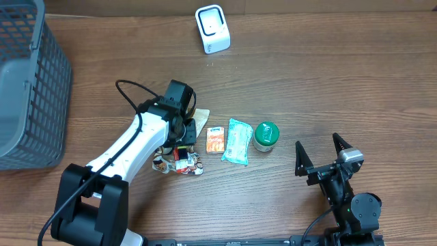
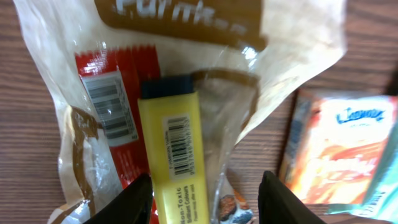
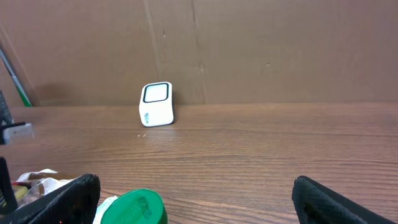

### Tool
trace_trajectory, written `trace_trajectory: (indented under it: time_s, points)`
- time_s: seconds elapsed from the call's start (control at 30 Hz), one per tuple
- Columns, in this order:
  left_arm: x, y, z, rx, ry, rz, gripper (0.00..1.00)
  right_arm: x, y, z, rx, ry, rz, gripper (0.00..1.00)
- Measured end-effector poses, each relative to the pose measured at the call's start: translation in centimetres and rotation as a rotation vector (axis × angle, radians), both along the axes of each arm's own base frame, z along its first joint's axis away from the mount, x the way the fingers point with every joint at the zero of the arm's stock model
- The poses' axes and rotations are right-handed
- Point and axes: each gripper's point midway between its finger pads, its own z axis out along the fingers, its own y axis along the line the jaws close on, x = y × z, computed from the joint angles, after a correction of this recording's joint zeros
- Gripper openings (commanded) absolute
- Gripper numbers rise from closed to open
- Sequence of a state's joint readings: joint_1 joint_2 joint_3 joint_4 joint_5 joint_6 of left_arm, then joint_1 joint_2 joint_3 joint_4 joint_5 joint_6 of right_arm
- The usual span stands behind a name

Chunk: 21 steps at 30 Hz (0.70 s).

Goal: Scan the item barcode
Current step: 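Hold the snack bag on the table with the left gripper, then open the left gripper and retract it toward the basket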

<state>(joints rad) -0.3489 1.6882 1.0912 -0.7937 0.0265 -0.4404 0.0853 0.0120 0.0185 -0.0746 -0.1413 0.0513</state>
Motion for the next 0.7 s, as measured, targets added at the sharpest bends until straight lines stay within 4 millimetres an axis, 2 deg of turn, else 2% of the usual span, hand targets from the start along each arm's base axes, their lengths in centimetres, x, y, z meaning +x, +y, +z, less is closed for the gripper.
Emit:
trace_trajectory:
  time_s: [0.13, 0.33, 0.43, 0.5, 0.6, 0.63, 0.7]
  points:
    - [0.7, -0.1, 1.5, 0.000, -0.005, -0.003, 0.45, 0.0, 0.0, 0.0, -0.001, 0.000, 0.000, 1.00]
    - [3.2, 0.8, 5.8, 0.013, -0.063, 0.016, 0.50, 0.0, 0.0, 0.0, 0.000, 0.000, 0.001, 1.00]
    - [5.0, 2.9, 8.0, 0.034, -0.114, 0.071, 0.54, 0.0, 0.0, 0.0, 0.000, 0.000, 0.000, 1.00]
    - [5.6, 4.7, 8.6, 0.055, -0.126, 0.104, 0.59, 0.0, 0.0, 0.0, 0.000, 0.000, 0.000, 1.00]
    - [5.7, 8.5, 8.6, 0.095, -0.108, 0.175, 0.73, 0.0, 0.0, 0.0, 0.000, 0.000, 0.000, 1.00]
    - [5.6, 9.1, 8.6, 0.101, -0.104, 0.186, 0.78, 0.0, 0.0, 0.0, 0.000, 0.001, 0.001, 1.00]
    - [5.2, 11.5, 8.5, 0.117, -0.083, 0.239, 0.88, 0.0, 0.0, 0.0, 0.000, 0.001, 0.000, 1.00]
